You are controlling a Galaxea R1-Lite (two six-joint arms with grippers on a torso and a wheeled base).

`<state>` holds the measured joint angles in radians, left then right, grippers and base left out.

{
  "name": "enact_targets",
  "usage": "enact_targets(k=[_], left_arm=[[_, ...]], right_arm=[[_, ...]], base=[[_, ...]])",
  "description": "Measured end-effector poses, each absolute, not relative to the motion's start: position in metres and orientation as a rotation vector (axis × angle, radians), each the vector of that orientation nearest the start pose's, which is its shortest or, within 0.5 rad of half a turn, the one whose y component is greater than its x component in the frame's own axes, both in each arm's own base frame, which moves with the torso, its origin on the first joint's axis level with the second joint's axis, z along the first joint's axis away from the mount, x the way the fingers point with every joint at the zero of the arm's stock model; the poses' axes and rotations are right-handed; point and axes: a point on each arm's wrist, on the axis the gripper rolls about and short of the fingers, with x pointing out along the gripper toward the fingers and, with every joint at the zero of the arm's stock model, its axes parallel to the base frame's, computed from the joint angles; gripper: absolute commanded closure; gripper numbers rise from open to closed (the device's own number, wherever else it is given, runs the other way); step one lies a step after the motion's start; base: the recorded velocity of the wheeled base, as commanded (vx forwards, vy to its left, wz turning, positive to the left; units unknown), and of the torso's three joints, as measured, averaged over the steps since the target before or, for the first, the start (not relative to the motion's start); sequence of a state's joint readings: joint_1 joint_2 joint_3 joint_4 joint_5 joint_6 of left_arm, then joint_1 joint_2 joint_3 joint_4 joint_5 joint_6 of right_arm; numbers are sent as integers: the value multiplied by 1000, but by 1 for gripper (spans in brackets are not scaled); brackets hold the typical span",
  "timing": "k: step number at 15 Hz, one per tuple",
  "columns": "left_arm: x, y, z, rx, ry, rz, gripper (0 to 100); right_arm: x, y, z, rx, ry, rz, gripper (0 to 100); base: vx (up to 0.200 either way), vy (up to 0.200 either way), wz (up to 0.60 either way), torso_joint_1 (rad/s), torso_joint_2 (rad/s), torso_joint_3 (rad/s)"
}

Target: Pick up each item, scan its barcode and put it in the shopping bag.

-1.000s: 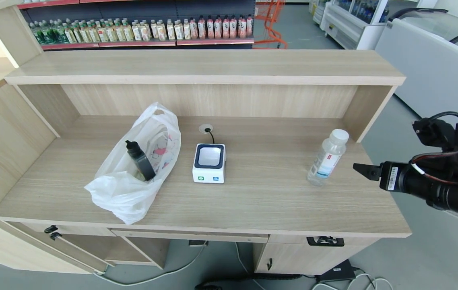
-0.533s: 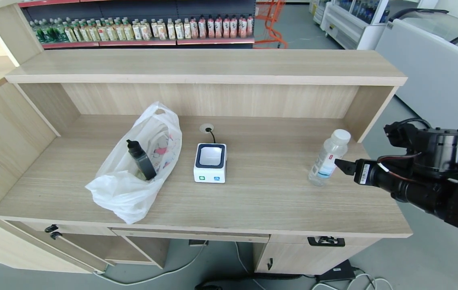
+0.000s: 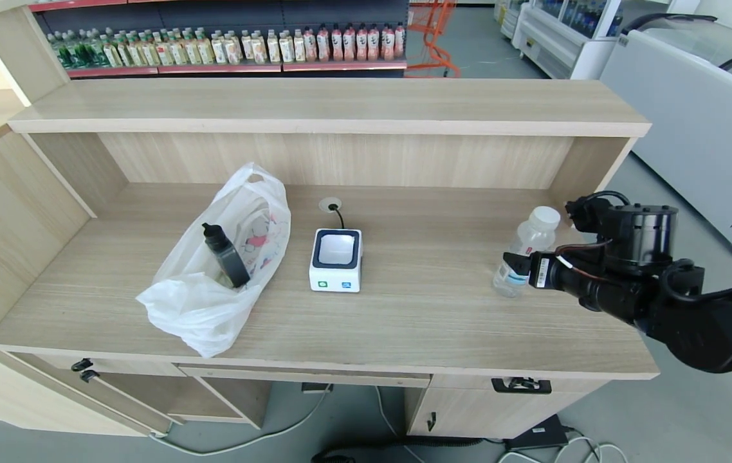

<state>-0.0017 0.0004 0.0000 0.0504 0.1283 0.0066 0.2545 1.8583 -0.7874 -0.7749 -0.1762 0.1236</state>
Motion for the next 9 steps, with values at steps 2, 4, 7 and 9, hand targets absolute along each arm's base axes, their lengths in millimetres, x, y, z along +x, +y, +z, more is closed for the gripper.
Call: enact_targets(k=[2, 4, 7, 9], left_arm=[[-23, 3, 70, 10, 51, 127, 0], [-23, 3, 70, 10, 51, 127, 0], [-23, 3, 70, 10, 51, 127, 0], [-23, 3, 70, 10, 51, 127, 0]], right_arm=[[332, 84, 140, 51, 286, 65, 0], [343, 88, 141, 25, 269, 75, 0], [354, 94, 140, 11, 257, 87, 0], [359, 97, 136, -5, 261, 93, 0]], base=[[0, 0, 0, 0, 0, 0], [0, 0, 0, 0, 0, 0], [0, 0, 0, 0, 0, 0], [0, 0, 0, 0, 0, 0]])
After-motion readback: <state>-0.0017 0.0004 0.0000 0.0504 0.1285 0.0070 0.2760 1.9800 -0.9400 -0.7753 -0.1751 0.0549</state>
